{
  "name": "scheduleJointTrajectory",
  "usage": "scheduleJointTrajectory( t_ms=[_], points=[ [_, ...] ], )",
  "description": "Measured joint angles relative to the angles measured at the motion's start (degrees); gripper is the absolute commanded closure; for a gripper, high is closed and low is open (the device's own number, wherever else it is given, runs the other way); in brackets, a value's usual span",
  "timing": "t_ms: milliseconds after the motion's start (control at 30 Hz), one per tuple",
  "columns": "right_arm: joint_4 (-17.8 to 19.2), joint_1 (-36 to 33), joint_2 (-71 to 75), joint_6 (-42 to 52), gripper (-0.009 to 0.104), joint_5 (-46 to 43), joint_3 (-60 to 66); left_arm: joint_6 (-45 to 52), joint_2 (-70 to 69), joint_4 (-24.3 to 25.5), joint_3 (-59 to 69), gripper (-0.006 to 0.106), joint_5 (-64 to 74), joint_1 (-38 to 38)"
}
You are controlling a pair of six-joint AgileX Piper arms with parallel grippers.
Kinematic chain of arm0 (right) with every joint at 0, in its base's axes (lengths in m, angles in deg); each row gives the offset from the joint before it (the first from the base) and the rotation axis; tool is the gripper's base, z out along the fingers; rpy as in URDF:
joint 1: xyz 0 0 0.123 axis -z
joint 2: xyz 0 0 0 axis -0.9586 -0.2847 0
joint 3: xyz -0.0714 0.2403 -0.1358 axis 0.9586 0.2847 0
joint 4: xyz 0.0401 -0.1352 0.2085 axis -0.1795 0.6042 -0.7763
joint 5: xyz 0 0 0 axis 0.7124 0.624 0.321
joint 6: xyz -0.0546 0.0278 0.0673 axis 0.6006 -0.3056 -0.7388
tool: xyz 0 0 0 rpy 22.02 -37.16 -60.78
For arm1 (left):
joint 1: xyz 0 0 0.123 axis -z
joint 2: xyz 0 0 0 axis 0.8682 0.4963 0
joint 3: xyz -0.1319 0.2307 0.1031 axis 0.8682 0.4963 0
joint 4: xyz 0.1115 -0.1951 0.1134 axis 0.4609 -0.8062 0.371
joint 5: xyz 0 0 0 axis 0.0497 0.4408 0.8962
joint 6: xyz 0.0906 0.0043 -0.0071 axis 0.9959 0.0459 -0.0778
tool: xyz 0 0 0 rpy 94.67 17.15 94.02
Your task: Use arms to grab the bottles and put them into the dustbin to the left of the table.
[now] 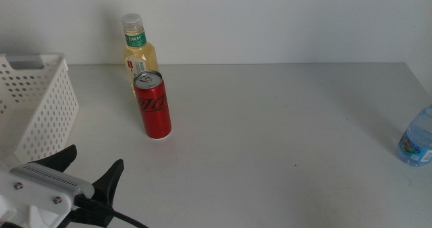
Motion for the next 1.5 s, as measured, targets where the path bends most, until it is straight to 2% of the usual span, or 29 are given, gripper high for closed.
scheduleJointTrajectory(
  t_ms=[467, 600, 1033, 1500],
  points=[
    [0.0, 0.0, 0.0, 0.0, 0.001, 0.0, 0.0, 0.0, 2.6, -2.1, -1.1, 0.007, -2.8, 0.0],
    [0.0, 0.0, 0.0, 0.0, 0.001, 0.0, 0.0, 0.0, 6.3, -3.5, -4.9, 0.007, -2.8, 0.0],
    [0.0, 0.0, 0.0, 0.0, 0.001, 0.0, 0.0, -1.4, 22.0, -1.7, -19.1, 0.007, -2.6, 0.0],
    [0.0, 0.0, 0.0, 0.0, 0.001, 0.0, 0.0, -1.7, 32.9, -1.5, -31.0, 0.007, -0.5, -0.1]
  ],
)
